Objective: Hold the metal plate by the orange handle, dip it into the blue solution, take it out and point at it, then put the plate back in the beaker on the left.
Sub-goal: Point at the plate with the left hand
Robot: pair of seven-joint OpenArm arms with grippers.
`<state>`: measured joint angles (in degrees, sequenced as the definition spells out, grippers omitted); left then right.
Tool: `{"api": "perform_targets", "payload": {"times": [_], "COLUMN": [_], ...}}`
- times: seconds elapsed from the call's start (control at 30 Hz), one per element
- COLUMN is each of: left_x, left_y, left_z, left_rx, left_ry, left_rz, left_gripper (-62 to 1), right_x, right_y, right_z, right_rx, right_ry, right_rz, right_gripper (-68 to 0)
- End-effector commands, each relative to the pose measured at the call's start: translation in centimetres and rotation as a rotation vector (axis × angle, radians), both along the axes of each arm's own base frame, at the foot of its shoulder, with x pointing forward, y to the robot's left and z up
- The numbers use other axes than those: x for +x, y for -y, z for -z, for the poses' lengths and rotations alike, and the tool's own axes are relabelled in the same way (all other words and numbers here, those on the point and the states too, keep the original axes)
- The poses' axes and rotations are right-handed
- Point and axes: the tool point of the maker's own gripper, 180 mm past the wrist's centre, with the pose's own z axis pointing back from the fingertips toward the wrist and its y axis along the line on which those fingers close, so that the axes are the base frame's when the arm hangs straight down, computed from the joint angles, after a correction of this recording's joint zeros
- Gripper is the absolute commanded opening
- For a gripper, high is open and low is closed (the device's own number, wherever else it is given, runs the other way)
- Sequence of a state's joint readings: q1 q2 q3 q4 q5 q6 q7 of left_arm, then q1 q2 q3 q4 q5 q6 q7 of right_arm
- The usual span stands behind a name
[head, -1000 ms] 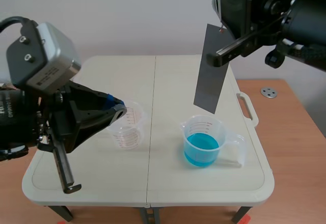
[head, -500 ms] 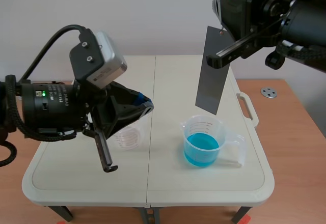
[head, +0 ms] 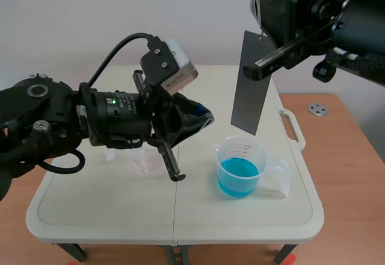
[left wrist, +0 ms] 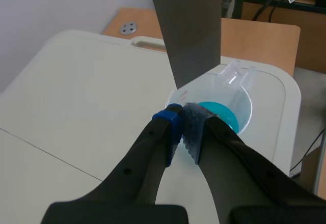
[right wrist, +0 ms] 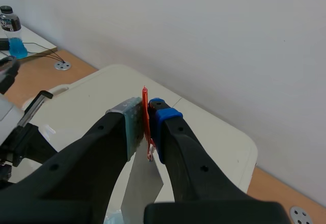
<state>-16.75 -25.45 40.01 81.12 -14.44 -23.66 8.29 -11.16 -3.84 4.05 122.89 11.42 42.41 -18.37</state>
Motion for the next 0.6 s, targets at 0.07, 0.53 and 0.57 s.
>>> {"api": "perform_targets", "payload": {"times": [0.07, 0.53, 0.57], "left_x": [0.7, 1.2, 1.2], "left_y": [0.8, 1.9, 1.8], "left_z": [-0.5, 0.0, 0.0], "left_rx": [-0.020, -0.030, -0.029], "left_ry": [0.028, 0.055, 0.054], "left_rz": [-0.005, -0.004, -0.004], "left_gripper": [-58.3, -58.3, -58.3], "right_x": [-0.3, -0.3, -0.3], "right_y": [-0.3, -0.3, -0.3], "right_z": [-1.4, -1.4, -1.4], "right_rx": [0.014, 0.015, 0.015], "right_ry": [0.044, 0.044, 0.044], "right_rz": [-0.015, -0.015, -0.015], "right_gripper": [-66.2, -66.2, -66.2]}}
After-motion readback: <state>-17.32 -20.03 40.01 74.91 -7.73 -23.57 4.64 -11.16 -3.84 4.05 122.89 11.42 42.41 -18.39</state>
